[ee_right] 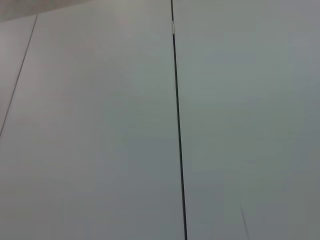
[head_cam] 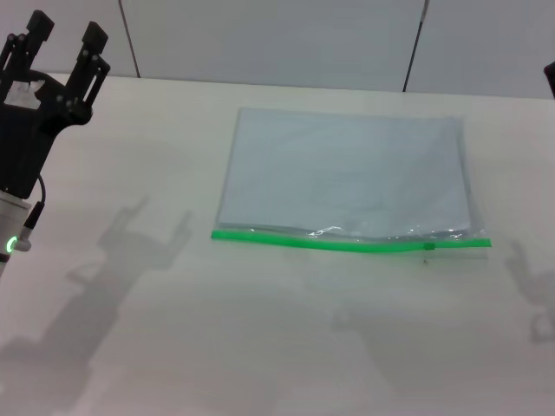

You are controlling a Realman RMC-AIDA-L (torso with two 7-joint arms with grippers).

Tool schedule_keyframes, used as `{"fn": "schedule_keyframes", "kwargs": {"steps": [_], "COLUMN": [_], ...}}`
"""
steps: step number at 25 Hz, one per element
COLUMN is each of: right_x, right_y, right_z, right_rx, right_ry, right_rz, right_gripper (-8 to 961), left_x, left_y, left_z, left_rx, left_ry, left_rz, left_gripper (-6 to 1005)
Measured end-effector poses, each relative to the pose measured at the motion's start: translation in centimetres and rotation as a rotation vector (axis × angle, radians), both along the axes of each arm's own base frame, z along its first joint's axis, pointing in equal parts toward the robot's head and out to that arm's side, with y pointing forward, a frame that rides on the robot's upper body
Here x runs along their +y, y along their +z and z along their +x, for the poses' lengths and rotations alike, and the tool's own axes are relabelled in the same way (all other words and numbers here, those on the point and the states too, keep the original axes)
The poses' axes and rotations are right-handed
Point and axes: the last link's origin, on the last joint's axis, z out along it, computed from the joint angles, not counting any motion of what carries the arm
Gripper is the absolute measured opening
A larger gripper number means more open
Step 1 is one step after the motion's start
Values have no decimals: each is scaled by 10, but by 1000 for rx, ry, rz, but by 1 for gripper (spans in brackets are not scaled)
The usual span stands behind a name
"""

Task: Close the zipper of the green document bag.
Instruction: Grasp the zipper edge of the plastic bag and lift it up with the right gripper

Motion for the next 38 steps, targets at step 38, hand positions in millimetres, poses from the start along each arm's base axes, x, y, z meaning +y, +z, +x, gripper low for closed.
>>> {"fn": "schedule_keyframes", "kwargs": {"steps": [38], "right_x": [6], "right_y": [-42], "right_z": [39], "right_rx": [-885], "right_ry": [-317], "right_rz": [87], "right_gripper": [811], "left_x": [1], "left_y": [1], "left_z": [0], "left_rx": [4], "left_ry": [1], "left_rz": [1], "left_gripper": [692]}}
